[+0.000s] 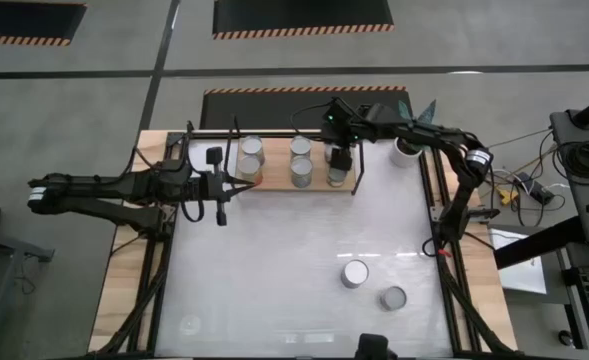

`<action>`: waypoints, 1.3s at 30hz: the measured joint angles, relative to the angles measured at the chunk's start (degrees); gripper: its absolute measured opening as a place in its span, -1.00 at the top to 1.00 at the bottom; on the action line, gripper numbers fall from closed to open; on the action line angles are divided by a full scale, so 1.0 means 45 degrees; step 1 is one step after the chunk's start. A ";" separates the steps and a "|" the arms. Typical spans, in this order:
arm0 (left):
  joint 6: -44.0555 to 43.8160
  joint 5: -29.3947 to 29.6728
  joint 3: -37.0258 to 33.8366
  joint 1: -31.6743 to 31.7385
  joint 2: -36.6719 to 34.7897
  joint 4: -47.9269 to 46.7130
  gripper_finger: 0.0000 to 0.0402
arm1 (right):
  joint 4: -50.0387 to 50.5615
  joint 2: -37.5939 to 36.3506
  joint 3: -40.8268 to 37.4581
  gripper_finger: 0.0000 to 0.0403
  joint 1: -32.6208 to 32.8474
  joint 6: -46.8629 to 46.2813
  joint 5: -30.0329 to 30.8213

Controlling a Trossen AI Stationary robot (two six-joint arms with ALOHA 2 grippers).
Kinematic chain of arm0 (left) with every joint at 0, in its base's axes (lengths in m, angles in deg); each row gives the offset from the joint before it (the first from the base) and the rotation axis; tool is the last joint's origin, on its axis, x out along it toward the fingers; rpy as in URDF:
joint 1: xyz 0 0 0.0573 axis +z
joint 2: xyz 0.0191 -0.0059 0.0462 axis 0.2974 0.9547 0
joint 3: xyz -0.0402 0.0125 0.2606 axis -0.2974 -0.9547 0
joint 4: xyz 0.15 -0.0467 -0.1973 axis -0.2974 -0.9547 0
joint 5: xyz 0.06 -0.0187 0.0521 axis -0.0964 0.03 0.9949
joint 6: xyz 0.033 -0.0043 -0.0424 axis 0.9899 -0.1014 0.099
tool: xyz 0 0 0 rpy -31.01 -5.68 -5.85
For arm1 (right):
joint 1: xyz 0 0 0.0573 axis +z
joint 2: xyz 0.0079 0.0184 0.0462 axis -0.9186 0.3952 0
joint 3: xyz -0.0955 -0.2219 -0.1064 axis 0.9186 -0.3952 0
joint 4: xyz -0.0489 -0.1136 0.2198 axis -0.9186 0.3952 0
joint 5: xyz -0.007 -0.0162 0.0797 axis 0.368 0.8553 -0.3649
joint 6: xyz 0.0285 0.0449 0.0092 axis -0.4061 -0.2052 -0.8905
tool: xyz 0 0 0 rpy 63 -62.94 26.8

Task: Pick and place cans onto a shelf
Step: Adjust the cans on the shelf

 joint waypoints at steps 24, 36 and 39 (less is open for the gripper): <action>0.0008 0.0000 -0.0005 0.0000 -0.0004 -0.0170 1.00 | -0.4983 0.0571 -0.0080 0.96 0.2373 -0.0741 -0.2878; -0.0001 0.0000 -0.0005 0.0000 -0.0004 -0.0199 1.00 | -0.4605 0.0598 -0.0684 0.96 0.2371 -0.1127 -0.2849; -0.0001 0.0000 -0.0005 0.0000 -0.0004 -0.0199 1.00 | -0.4757 0.0571 -0.1010 0.96 0.2371 -0.1241 -0.2857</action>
